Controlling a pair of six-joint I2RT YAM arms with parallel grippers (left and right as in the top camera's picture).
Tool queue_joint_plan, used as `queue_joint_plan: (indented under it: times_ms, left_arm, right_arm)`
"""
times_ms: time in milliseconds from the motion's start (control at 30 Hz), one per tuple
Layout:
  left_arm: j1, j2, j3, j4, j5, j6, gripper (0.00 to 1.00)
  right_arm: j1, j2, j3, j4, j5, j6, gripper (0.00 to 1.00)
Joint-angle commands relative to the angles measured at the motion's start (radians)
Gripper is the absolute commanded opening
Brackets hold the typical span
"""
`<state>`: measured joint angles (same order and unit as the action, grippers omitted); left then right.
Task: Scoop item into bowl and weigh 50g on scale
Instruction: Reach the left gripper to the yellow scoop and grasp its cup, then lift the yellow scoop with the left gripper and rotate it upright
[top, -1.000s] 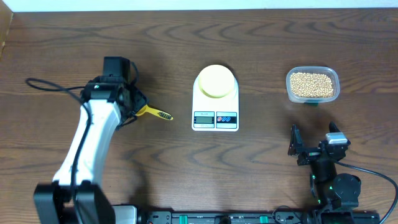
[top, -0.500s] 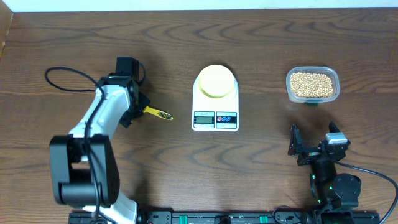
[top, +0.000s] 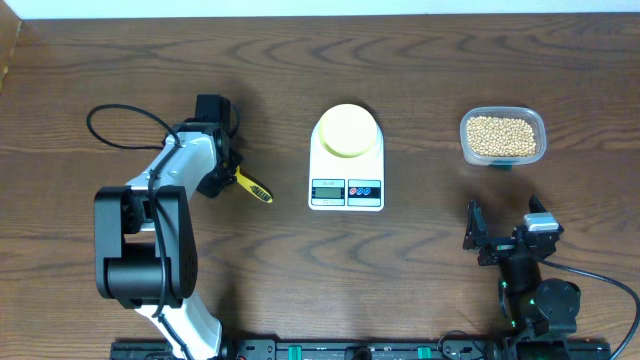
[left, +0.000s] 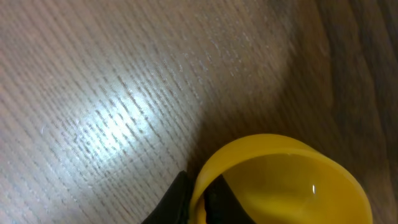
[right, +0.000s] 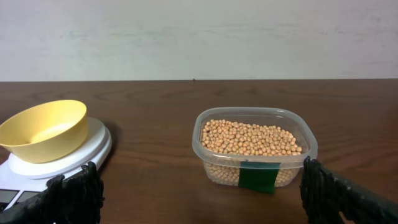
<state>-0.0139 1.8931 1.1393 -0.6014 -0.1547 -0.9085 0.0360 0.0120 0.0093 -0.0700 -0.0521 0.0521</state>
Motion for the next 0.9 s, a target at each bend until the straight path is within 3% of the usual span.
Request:
queue_joint_plan:
  times_ms: [0, 233, 467, 667, 867]
  left_arm:
    - [0.005, 0.019, -0.012, -0.011, -0.015, -0.010, 0.07]
    - [0.015, -0.096, -0.012, -0.075, -0.015, -0.009, 0.07]
    - [0.019, -0.331, -0.012, -0.154, -0.012, -0.010, 0.07]
    - [0.019, -0.553, -0.012, -0.205, 0.127, 0.202, 0.07]
    - [0.019, -0.642, -0.012, -0.270, 0.216, 0.244, 0.07]
  right_arm:
    - [-0.003, -0.005, -0.004, -0.002, -0.002, -0.001, 0.99]
    - [-0.003, -0.005, -0.004, -0.002, -0.002, -0.001, 0.99]
    - [-0.003, -0.005, -0.004, -0.002, -0.002, -0.001, 0.99]
    - [-0.003, -0.005, -0.004, -0.002, -0.002, -0.001, 0.99]
    - [-0.003, -0.005, -0.004, -0.002, -0.002, -0.001, 0.99]
